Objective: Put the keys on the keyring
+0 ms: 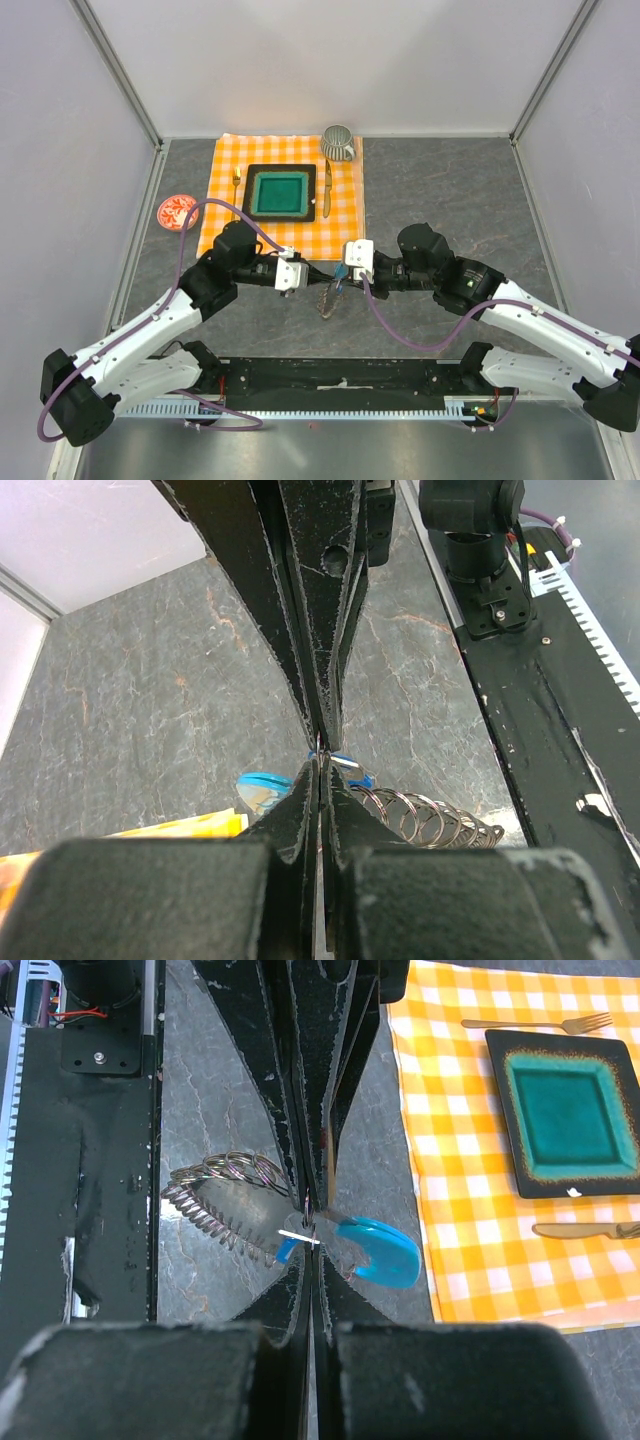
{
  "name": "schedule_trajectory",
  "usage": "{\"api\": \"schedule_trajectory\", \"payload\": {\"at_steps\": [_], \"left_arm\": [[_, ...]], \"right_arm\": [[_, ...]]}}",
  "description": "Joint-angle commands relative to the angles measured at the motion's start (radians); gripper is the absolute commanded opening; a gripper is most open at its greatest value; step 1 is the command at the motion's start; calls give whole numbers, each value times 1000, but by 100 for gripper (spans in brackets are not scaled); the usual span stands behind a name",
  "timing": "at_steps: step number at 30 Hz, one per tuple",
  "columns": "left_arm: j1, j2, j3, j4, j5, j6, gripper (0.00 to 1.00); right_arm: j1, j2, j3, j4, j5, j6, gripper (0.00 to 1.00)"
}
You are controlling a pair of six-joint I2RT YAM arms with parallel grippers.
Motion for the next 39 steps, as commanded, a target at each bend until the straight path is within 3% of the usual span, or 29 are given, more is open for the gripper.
{"api": "schedule_trajectory", "payload": {"at_steps": [1,39], "left_arm": [[-4,-7,6,62,14,4,2],[-6,13,16,27,37,12,2]], "right_arm": [[5,-19,-13,38,-12,-13,0],[7,-32,-16,38,-63,-28,0]]}}
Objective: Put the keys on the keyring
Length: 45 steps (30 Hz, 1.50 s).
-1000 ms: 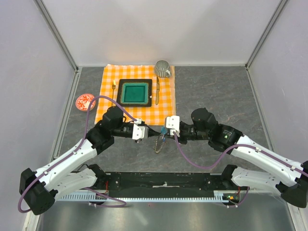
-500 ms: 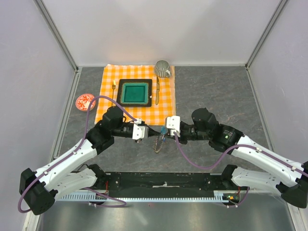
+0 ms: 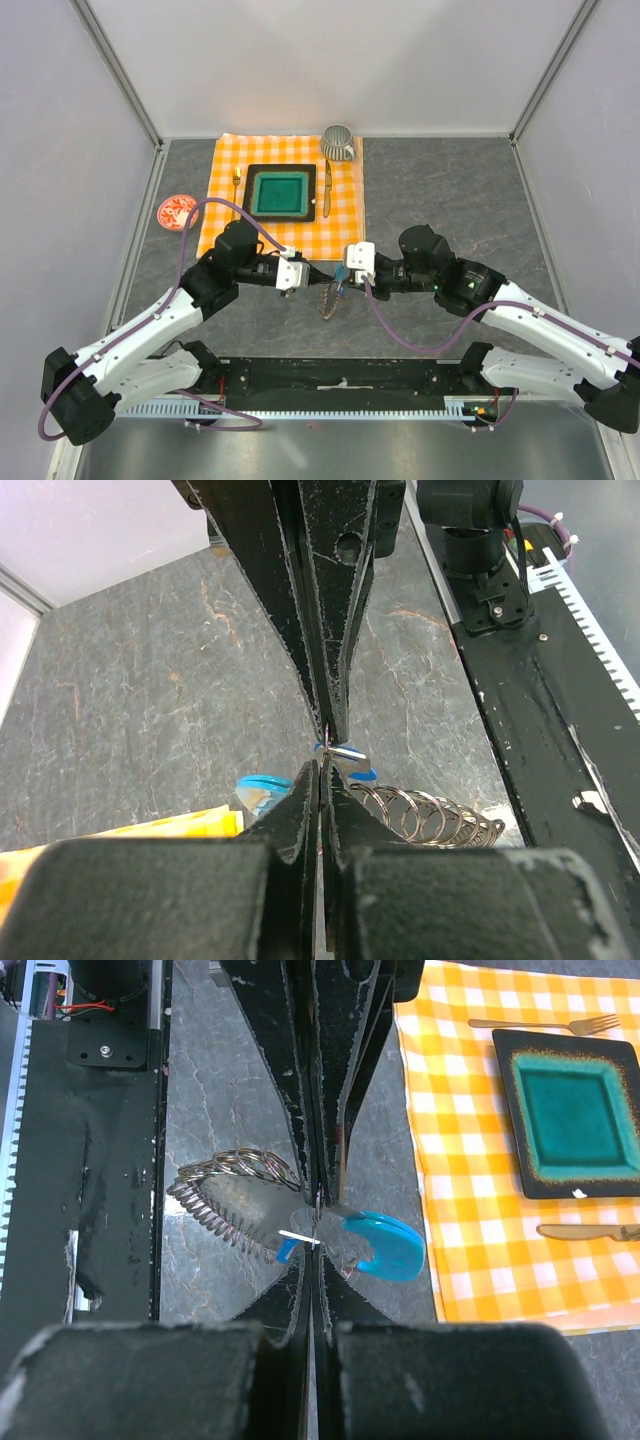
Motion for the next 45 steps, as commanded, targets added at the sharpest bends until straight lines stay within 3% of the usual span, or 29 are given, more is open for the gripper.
{"api": "schedule_trajectory", "payload": {"at_steps": [1,19,38,45], "left_arm": [[-6,4,16,30,35,11,2],[-12,24,33,32,61,-9,2],[-13,-11,10,32,6,10,2],[-13,-6,13,30,12,7,2]], "right_arm": [[7,-22,-2,40,-53,-19,0],[21,-10,1,37,-55,-19,0],[32,-40,-4,-11,94,-31,0],[32,-23,1,-14,59,-30,0]]}}
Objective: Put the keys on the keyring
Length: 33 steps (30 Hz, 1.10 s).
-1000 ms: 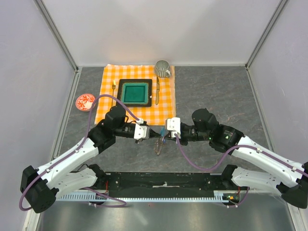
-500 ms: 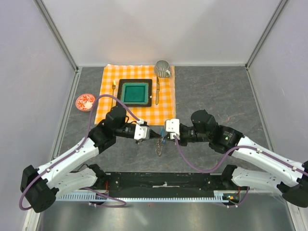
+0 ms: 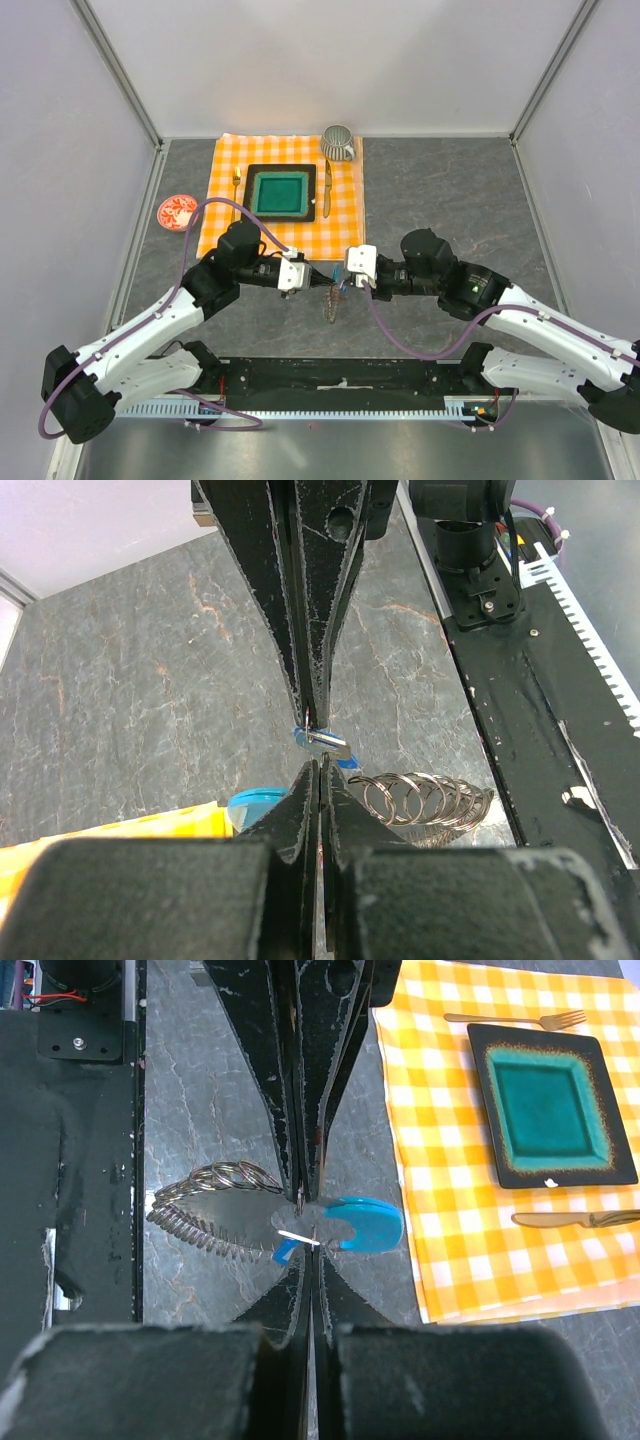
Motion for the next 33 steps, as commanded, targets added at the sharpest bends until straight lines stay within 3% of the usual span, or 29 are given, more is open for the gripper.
{"api": "schedule_trajectory", "payload": {"at_steps": [1,33], "left_arm": [[-5,-15,11,57,16,7,2],[-5,9,19,70,36,-21,2]], "right_arm": [[5,9,2,2,-26,-12,0],[7,22,10,2,-96,-23,0]]}}
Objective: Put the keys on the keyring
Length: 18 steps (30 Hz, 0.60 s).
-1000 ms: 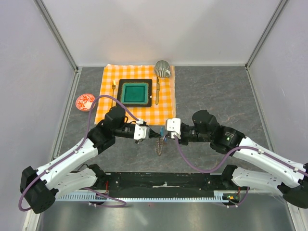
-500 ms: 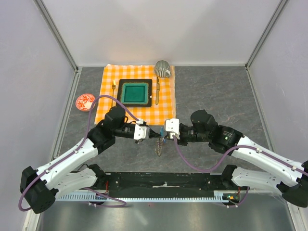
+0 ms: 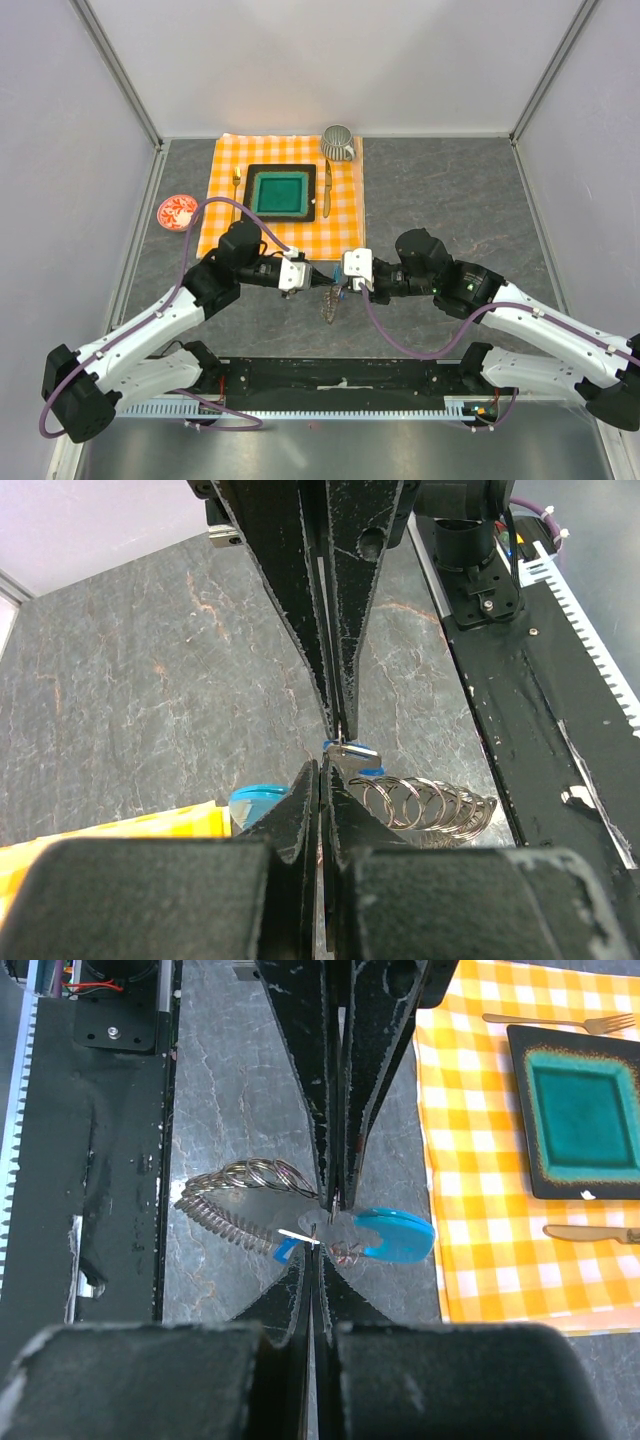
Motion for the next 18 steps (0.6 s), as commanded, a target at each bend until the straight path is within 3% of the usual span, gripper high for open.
{"api": "schedule_trajectory", "payload": {"at_steps": [1,18], "left_arm": [[-5,11,19,67,38,-21,2],[-7,-14,10,67,9,-7,2]], "right_arm": [[9,-5,10,13,-36,-11,0],[9,-6,11,-17,67,-11,0]]}}
